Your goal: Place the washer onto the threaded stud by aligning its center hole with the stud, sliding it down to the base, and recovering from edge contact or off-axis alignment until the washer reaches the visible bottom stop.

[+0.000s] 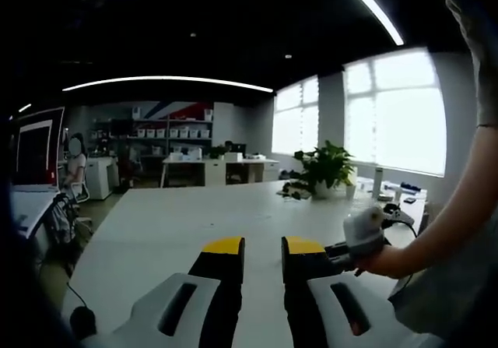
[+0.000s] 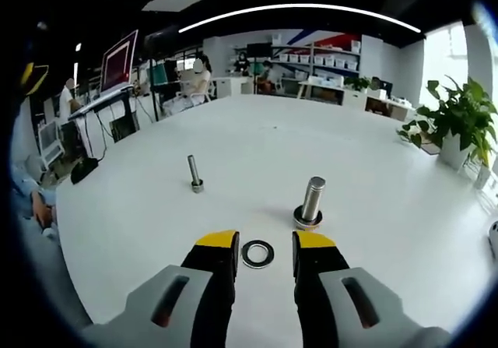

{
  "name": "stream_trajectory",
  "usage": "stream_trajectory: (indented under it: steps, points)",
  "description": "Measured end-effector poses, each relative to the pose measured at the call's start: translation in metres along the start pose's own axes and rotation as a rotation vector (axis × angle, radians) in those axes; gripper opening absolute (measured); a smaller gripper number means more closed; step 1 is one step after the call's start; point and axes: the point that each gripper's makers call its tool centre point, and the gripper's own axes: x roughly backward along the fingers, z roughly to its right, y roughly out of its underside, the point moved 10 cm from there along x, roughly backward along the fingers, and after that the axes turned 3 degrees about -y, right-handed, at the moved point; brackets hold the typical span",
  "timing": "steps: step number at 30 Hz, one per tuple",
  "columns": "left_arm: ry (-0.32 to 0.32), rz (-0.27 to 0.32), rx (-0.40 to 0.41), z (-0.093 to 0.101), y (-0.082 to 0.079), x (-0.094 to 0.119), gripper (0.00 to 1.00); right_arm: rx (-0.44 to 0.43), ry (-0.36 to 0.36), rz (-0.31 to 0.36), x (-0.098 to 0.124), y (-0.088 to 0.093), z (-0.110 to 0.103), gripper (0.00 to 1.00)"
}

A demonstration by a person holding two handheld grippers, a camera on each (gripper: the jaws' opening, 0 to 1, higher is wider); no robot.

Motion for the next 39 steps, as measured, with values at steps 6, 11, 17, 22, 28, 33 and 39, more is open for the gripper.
stream_trajectory:
  steps: [6, 11, 17, 22, 28, 33, 39]
  points:
    - [-0.005, -0.003, 0.0, -0.001, 0.0, 0.0, 0.17, -0.008, -0.018, -0.019, -0.008, 0.007, -0.006, 0.3]
    - [-0.004, -0.005, 0.002, -0.002, 0.0, -0.001, 0.17, -0.011, -0.022, -0.035, -0.013, 0.012, -0.007, 0.3]
    - [-0.009, -0.009, 0.004, -0.003, 0.001, 0.0, 0.17, -0.022, -0.03, -0.06, -0.019, 0.019, -0.007, 0.31]
    - [-0.009, -0.012, 0.002, -0.003, 0.001, 0.0, 0.17, -0.029, -0.036, -0.076, -0.023, 0.024, -0.008, 0.31]
    - [-0.013, -0.013, 0.002, -0.003, 0.002, 0.0, 0.17, -0.032, -0.037, -0.088, -0.024, 0.029, -0.01, 0.31]
    - [-0.013, -0.013, 0.003, -0.003, 0.002, 0.0, 0.17, -0.031, -0.037, -0.092, -0.027, 0.032, -0.009, 0.31]
    - [-0.013, -0.015, 0.002, -0.003, 0.002, 0.0, 0.17, -0.009, -0.041, -0.088, -0.033, 0.031, -0.008, 0.3]
